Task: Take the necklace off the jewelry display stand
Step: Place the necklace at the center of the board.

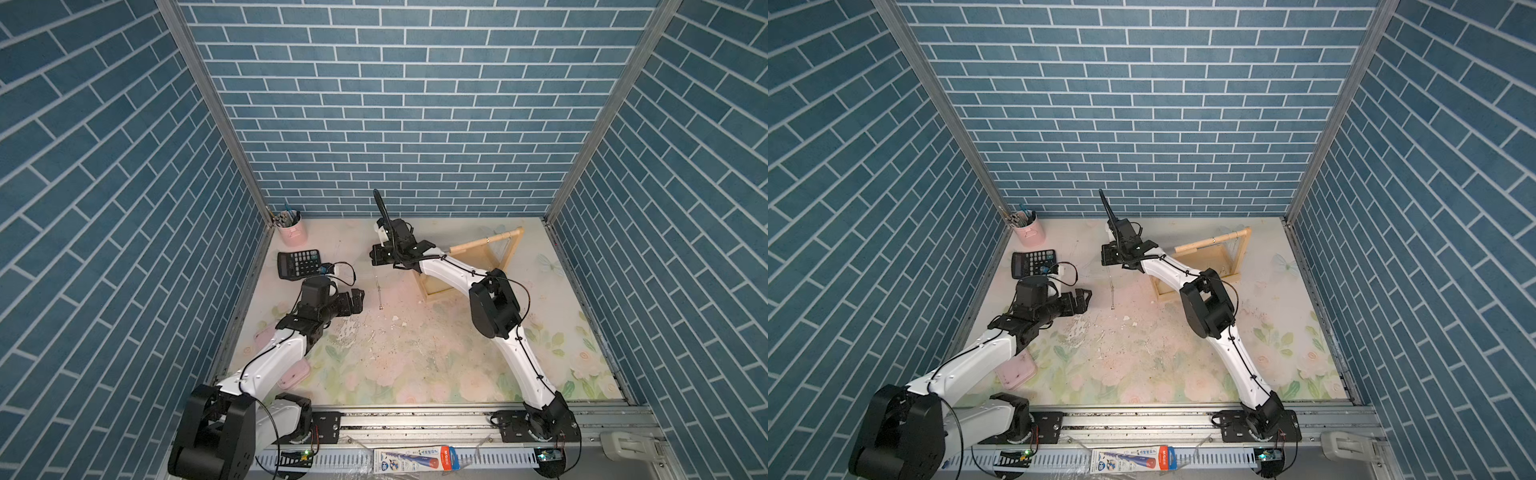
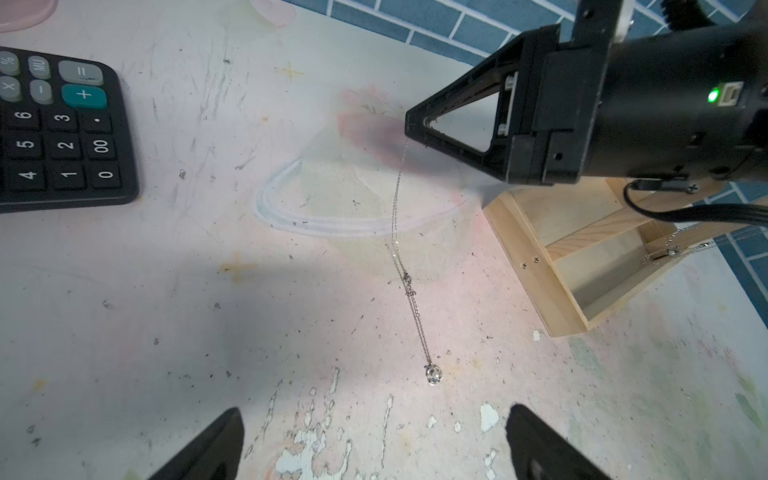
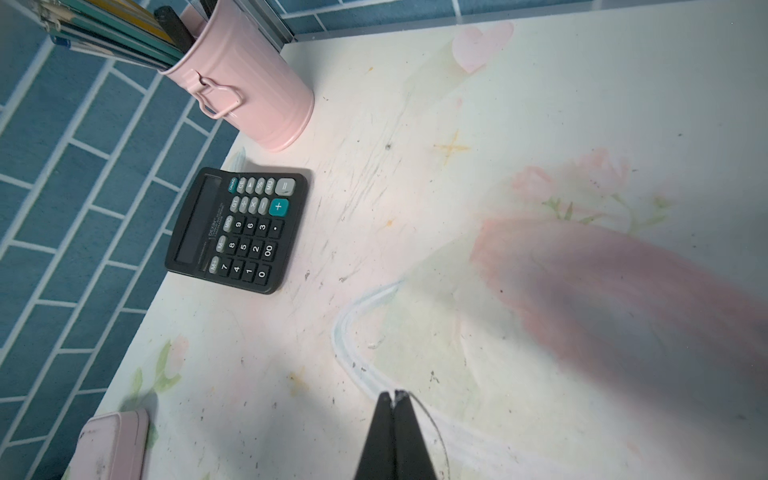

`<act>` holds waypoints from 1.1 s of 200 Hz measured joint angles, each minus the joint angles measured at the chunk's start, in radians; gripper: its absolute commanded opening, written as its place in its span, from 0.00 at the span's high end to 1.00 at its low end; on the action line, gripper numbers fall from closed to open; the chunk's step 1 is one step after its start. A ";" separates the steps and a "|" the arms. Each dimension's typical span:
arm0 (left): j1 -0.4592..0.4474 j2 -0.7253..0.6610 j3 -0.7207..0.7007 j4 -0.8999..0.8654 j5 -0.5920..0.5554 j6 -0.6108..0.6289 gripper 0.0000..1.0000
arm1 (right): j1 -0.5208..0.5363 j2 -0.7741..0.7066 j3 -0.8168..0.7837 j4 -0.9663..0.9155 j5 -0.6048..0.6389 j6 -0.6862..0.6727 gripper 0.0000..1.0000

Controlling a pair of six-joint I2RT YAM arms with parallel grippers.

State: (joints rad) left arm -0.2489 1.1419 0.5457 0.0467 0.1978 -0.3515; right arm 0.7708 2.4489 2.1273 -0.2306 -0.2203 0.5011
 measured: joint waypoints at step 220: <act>0.000 0.002 0.022 0.036 -0.018 0.000 0.00 | -0.016 0.159 0.163 -0.050 0.000 0.000 1.00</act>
State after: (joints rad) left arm -0.2489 1.1442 0.5674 0.0826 0.1799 -0.3515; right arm 0.7551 2.6076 2.2902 -0.2802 -0.2207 0.5014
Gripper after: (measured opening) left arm 0.994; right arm 0.043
